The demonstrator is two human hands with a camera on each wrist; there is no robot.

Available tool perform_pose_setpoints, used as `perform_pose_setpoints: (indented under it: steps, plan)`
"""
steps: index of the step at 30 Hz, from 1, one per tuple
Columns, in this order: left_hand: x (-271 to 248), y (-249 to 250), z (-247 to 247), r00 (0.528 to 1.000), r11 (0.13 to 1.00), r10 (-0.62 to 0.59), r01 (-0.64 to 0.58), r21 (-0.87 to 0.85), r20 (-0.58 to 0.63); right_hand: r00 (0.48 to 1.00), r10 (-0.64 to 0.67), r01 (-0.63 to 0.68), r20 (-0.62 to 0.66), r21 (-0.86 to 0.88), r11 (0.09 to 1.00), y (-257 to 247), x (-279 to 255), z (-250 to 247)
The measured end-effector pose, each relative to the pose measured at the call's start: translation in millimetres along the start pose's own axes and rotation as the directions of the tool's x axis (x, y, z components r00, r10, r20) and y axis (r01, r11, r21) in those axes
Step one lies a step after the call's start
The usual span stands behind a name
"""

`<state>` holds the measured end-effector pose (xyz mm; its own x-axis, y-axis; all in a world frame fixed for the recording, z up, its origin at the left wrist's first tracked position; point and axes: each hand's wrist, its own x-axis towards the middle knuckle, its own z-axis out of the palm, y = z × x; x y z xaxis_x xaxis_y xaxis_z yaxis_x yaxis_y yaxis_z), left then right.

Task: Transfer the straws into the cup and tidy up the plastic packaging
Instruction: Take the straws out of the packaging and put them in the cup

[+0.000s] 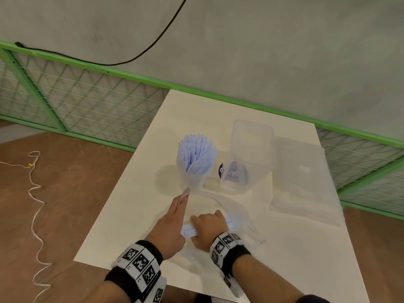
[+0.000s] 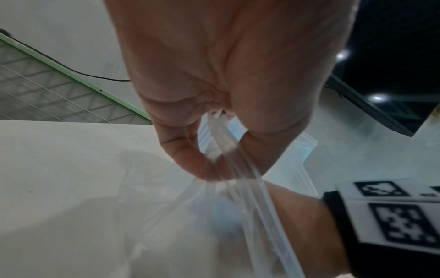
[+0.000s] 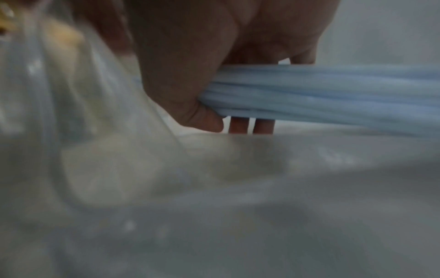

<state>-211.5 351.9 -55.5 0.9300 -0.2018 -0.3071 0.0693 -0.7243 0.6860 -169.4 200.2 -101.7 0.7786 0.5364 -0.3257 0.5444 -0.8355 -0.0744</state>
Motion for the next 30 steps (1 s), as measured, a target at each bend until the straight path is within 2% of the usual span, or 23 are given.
perform_pose_setpoints:
  steps: [2, 4, 6, 7, 8, 10, 12, 13, 19, 22, 24, 27, 30]
  plan:
    - [0, -5, -2, 1.0, 1.0, -0.018, 0.018, -0.01, -0.01, 0.996, -0.01, 0.022, -0.091, 0.14, 0.99, 8, -7, -7]
    - [1, -8, -4, 0.999, 0.999, -0.024, 0.023, -0.025, -0.023, 0.977, -0.004, 0.083, -0.214, 0.361, 0.929, 15, -17, -13]
    - [2, -10, -4, 0.999, 0.999, -0.015, 0.014, -0.032, -0.032, 0.949, 0.097, 0.099, -0.301, 0.572, 0.814, 16, -29, -19]
    - [2, -10, -4, 0.999, 0.999, -0.009, 0.008, -0.036, -0.034, 0.924, 0.206, 0.083, -0.321, 0.695, 0.715, 15, -36, -23]
    - [3, -9, -5, 0.999, 0.999, -0.003, 0.002, -0.039, -0.035, 0.892, 0.314, 0.086, -0.325, 0.805, 0.588, 12, -41, -28]
    - [3, -8, -5, 0.999, 0.999, -0.002, 0.001, -0.046, -0.032, 0.841, 0.456, 0.084, -0.289, 0.904, 0.418, 8, -50, -39]
    - [4, -6, -5, 1.0, 0.999, -0.008, 0.007, -0.049, -0.022, 0.83, 0.509, 0.061, -0.228, 0.944, 0.323, 6, -55, -42]
    - [5, -6, -4, 1.0, 0.999, -0.009, 0.008, -0.046, -0.018, 0.837, 0.508, 0.044, -0.204, 0.95, 0.308, 7, -56, -42]
    - [9, -2, 1, 1.0, 0.999, -0.025, 0.026, -0.037, 0.005, 0.871, 0.486, -0.109, -0.071, 0.937, 0.332, 9, -51, -35]
    - [11, -2, 3, 1.0, 0.999, -0.013, 0.013, -0.044, 0.012, 0.855, 0.497, -0.122, -0.149, 0.873, 0.471, 15, -49, -27]
    - [12, -3, 3, 1.0, 0.998, -0.008, 0.009, -0.06, 0.012, 0.838, 0.509, -0.123, -0.199, 0.838, 0.532, 19, -54, -24]
    - [11, -2, 2, 1.0, 0.998, -0.008, 0.009, -0.07, 0.007, 0.823, 0.538, -0.163, -0.182, 0.832, 0.53, 25, -66, -20]
    - [12, -6, 4, 1.0, 0.998, -0.007, 0.006, -0.059, -0.013, 0.853, 0.489, -0.163, -0.185, 0.795, 0.584, 31, -72, -19]
